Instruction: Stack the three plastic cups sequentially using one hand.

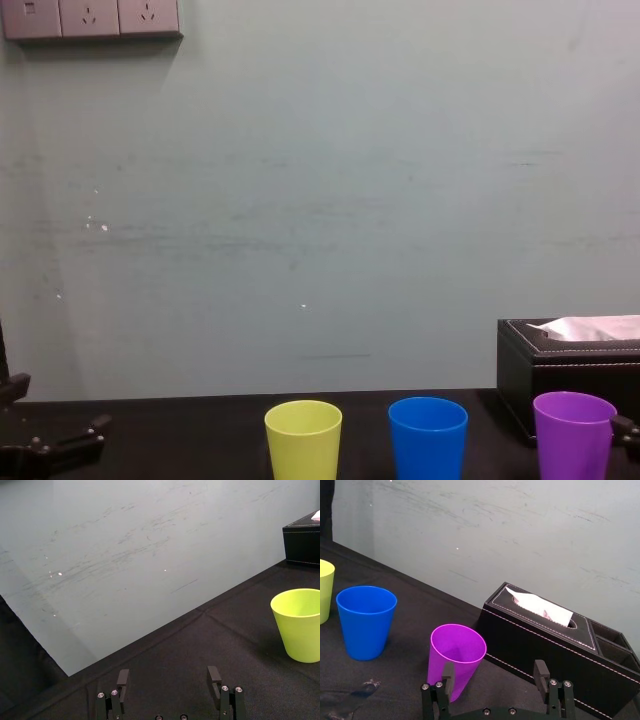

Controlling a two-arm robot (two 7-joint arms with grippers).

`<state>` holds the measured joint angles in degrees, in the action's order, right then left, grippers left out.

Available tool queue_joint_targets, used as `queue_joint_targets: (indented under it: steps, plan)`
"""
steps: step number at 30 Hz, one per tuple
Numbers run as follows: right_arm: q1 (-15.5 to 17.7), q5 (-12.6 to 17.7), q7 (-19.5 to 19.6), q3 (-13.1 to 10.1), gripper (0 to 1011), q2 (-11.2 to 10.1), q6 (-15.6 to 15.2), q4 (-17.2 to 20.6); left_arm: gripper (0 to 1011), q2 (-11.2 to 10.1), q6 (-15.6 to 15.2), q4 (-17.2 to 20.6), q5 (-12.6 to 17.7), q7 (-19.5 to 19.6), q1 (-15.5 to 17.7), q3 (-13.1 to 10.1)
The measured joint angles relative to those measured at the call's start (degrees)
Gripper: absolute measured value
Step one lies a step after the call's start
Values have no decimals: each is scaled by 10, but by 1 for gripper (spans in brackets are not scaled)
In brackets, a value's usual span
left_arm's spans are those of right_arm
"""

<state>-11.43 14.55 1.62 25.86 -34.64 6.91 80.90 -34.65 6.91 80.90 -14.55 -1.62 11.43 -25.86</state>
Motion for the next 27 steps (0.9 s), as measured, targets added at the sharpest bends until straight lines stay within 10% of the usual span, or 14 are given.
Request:
queue_joint_targets:
  steps: [27]
  plan:
    - [0,0,0,0,1003,0,0,0,1000,0,0,0,0,0,0,0]
